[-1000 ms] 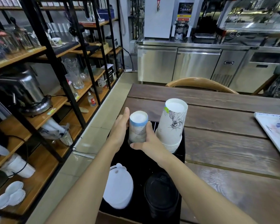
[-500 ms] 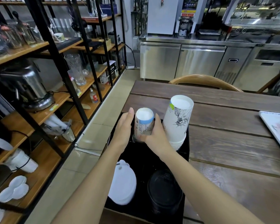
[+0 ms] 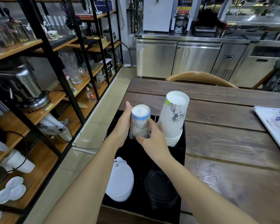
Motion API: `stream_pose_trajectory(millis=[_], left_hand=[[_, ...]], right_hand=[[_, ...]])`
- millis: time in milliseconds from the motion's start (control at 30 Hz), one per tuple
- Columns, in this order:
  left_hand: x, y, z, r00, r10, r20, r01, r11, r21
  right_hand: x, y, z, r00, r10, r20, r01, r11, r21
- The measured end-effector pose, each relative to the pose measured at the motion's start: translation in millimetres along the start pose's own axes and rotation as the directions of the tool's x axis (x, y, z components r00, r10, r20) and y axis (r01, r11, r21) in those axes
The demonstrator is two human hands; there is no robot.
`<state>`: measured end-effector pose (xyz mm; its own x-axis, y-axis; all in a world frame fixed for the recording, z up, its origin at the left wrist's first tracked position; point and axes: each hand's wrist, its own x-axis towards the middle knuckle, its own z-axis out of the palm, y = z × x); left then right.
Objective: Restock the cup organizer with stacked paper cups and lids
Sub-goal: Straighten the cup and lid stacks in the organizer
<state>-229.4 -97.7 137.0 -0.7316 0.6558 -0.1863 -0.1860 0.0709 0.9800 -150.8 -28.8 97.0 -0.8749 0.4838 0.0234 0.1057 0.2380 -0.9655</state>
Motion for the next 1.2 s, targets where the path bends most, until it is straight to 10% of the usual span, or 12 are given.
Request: stream_pose_trajectory(millis=[200,400,700,1200], left_hand=[[-2.5,-2.5,-0.1,0.984,-0.01,-0.178,0.003,0.999,-0.039],[-29.5,-12.7,4.7,0.82,0.169,-0.547,-0.141,0.986,0.094],[-72.2,-39.5,37.2,0.921,0.133,-0.365,-0.036,0.965,0.259],[-106.0,-105.2,63.6,0.936,-0.142,-0.322,0.223,0.947,0.23]], right_hand=[[-5.0,-0.5,-4.3,1.0,0.0,0.019,-0.001,1.0,0.006],[-18.8,4.5,-27.2,0.992,-0.011,-0.128,0.002,0.998,-0.066],[-54.3,23.5,-58.3,0.972,0.051,-0.231,-0.069,0.995,-0.069],[-104.4,46.7,-71.0,0.986,0.168,0.021,-0.146,0.906,-0.397]])
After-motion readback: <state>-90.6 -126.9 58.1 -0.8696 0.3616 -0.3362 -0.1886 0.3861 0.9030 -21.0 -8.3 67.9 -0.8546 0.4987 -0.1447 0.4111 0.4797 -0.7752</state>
